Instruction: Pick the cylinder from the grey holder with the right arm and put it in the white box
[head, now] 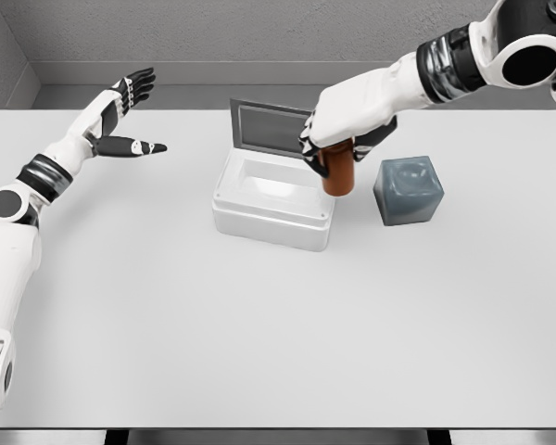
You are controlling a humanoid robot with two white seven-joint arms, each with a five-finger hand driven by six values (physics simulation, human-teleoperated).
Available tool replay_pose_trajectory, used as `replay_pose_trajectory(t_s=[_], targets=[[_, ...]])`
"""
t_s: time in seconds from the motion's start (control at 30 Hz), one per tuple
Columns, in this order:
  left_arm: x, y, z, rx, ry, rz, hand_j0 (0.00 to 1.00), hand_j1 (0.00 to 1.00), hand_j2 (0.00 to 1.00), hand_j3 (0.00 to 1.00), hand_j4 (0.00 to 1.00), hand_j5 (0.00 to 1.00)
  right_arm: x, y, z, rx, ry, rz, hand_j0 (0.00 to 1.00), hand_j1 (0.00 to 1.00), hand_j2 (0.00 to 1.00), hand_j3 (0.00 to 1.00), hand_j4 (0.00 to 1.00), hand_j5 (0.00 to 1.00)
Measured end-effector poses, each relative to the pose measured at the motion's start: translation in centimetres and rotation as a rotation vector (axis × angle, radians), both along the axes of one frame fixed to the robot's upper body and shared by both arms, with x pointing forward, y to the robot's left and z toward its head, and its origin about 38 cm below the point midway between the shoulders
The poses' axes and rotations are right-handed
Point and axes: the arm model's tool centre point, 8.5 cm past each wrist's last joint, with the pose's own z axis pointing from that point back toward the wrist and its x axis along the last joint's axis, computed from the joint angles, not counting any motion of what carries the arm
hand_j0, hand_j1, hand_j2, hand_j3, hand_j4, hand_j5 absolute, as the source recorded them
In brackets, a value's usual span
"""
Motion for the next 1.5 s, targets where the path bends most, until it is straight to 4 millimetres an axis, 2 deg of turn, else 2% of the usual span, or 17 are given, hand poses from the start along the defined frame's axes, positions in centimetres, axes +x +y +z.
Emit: replay_pose_trajectory(t_s=[0.17, 0.57, 0.77, 1.27, 1.5], targets=[[0.0, 0.0, 0.0, 0.000, 0.000, 0.000, 1.00, 1.00, 1.00, 1.00, 1.00, 1.00, 0.5, 1.3, -0.2, -0.006, 0.002, 0.008, 0.43, 0.43, 0.43, 0.43, 0.43, 0.43], [0.0, 0.0, -0.1, 0.000, 0.002, 0.000, 1.00, 1.00, 1.00, 1.00, 1.00, 1.00, 1.6, 2.8, -1.0, -0.026, 0.011, 0.001, 0.43, 0.43, 0.43, 0.43, 0.43, 0.43], [0.0, 0.0, -0.1, 0.000, 0.001, 0.000, 1.00, 1.00, 1.00, 1.00, 1.00, 1.00, 2.3, 3.0, -1.8, -0.046, 0.020, -0.018, 0.43, 0.43, 0.43, 0.43, 0.43, 0.43], [0.0, 0.0, -0.1, 0.001, 0.001, 0.000, 1.00, 1.00, 1.00, 1.00, 1.00, 1.00, 3.5, 3.3, -1.7, -0.062, 0.011, -0.049, 0.43, 0.43, 0.43, 0.43, 0.43, 0.43], [0.0, 0.1, 0.0, 0.001, 0.001, 0.001, 1.00, 1.00, 1.00, 1.00, 1.00, 1.00, 3.9, 3.6, -2.2, -0.073, 0.017, -0.058, 0.43, 0.43, 0.43, 0.43, 0.43, 0.43]])
